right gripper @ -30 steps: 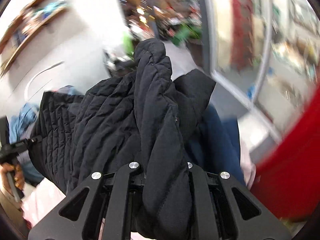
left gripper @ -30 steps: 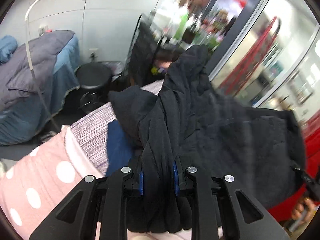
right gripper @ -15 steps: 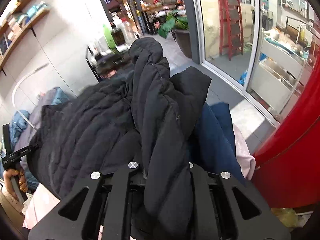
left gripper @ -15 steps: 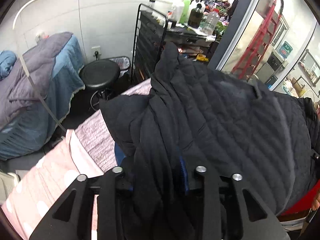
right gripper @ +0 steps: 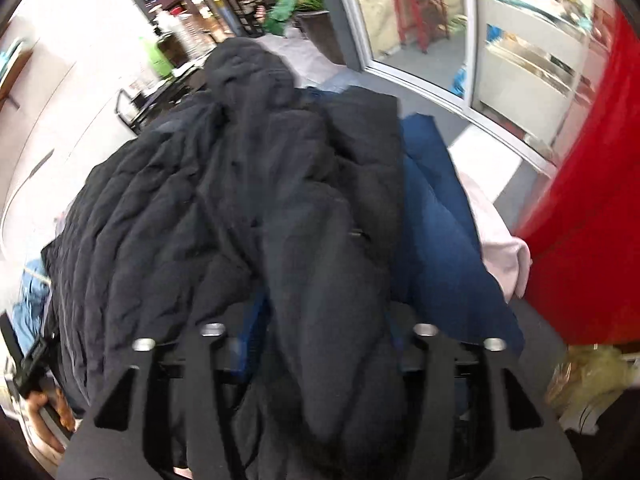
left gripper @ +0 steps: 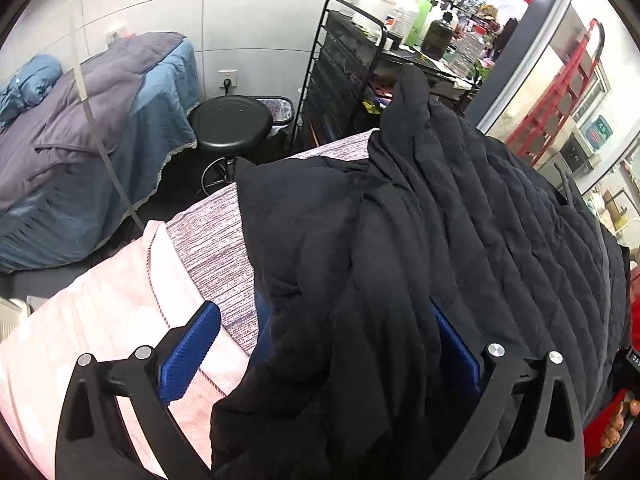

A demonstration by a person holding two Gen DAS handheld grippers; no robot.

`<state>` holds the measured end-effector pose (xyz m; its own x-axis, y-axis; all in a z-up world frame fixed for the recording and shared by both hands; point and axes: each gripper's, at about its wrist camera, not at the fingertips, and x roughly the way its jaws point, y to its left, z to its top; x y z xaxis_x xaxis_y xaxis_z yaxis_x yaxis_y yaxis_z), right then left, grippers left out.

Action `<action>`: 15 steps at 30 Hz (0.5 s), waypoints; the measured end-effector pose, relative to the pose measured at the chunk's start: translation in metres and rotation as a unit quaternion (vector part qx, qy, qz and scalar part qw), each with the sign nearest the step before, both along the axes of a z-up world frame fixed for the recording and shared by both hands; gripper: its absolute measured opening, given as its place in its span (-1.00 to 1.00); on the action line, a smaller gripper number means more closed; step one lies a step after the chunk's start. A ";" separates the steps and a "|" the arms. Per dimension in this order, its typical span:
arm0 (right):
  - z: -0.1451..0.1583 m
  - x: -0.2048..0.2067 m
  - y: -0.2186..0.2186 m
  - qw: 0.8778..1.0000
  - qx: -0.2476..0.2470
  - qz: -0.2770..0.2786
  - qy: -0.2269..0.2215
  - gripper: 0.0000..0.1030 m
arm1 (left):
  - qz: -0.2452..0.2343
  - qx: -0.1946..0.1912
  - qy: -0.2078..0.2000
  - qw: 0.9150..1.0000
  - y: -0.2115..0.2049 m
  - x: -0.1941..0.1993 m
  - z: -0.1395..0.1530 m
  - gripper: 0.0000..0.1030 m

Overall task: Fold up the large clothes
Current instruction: 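Lay the folded jacket end down and open both tools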

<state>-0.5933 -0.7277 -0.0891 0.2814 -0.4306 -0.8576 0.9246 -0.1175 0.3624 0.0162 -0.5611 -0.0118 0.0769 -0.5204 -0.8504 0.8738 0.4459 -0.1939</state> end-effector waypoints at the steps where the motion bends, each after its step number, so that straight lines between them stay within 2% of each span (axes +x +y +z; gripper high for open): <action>1: -0.001 -0.004 0.000 1.000 0.003 -0.011 -0.006 0.41 | 0.003 0.001 -0.002 1.000 0.001 0.000 0.003 0.89; 5: -0.005 -0.017 0.006 0.997 0.009 -0.041 -0.059 0.54 | 0.008 -0.004 -0.032 0.999 0.012 -0.005 0.019 0.88; 12: 0.009 -0.022 0.012 0.996 0.001 -0.063 -0.064 0.55 | 0.034 -0.031 -0.125 0.991 0.043 -0.017 0.059 0.88; 15: 0.022 -0.029 0.018 0.994 -0.012 -0.085 -0.071 0.55 | 0.058 -0.044 -0.146 0.987 0.057 -0.013 0.073 0.88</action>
<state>-0.6227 -0.7095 -0.0672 0.3202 -0.5015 -0.8038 0.8315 -0.2578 0.4921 0.0036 -0.5037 0.0609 0.3746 -0.5653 -0.7349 0.8427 0.5381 0.0157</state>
